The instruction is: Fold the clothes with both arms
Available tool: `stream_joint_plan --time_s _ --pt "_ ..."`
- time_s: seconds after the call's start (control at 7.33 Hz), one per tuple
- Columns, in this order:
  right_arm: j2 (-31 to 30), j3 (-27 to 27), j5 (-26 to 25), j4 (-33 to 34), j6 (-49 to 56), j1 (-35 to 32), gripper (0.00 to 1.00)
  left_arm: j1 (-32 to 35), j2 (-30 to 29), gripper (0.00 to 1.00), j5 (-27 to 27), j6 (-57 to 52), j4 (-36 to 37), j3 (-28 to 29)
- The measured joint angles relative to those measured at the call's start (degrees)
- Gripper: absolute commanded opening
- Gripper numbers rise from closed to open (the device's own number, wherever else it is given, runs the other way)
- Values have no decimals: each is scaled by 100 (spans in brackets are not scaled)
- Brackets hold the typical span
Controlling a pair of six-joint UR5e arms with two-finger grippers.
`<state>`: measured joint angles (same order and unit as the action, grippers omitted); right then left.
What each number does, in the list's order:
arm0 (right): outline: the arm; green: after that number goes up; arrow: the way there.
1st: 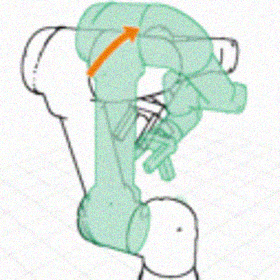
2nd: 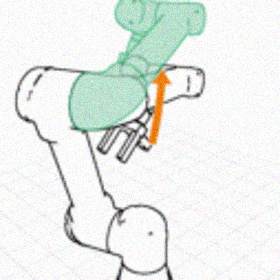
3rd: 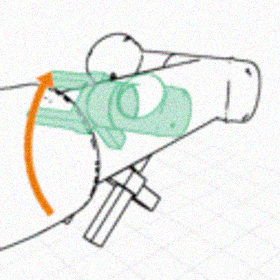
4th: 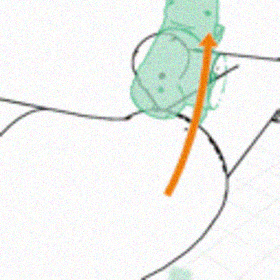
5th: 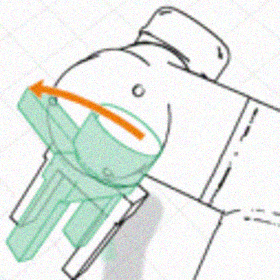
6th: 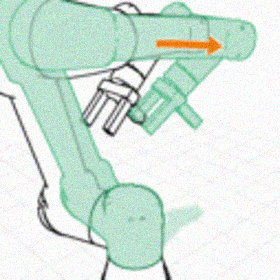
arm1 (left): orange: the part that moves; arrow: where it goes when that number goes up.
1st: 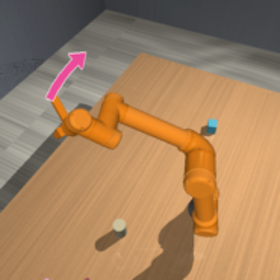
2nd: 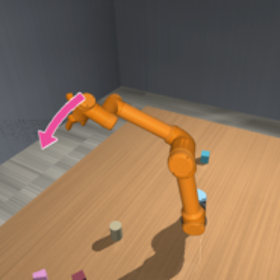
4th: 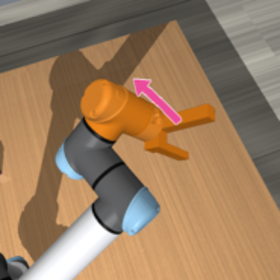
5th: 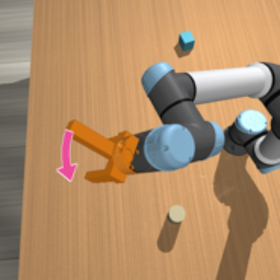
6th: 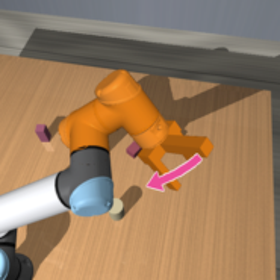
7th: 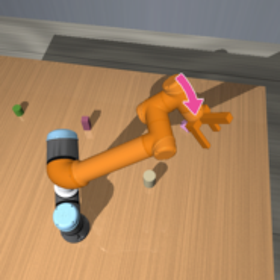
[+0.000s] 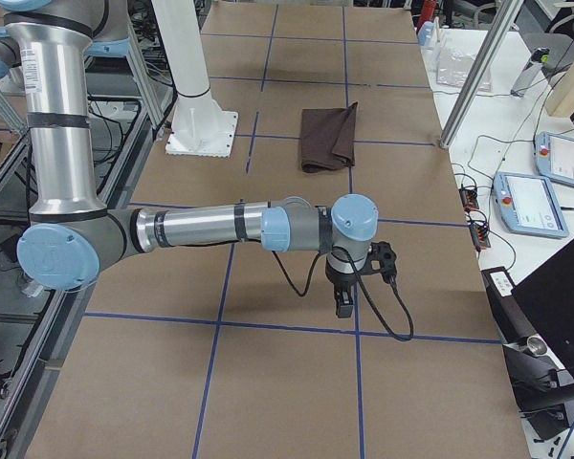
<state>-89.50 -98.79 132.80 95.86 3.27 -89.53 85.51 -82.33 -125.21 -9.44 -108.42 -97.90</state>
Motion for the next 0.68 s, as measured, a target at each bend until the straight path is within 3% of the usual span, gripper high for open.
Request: stream_joint_plan --time_s 0.27,0.68 --pt "-448 -493 184 162 -11 -42 100 3 37 100 -432 13 838 -322" --pt "-750 -502 475 147 4 -121 100 60 71 100 -577 -33 1429 -555"
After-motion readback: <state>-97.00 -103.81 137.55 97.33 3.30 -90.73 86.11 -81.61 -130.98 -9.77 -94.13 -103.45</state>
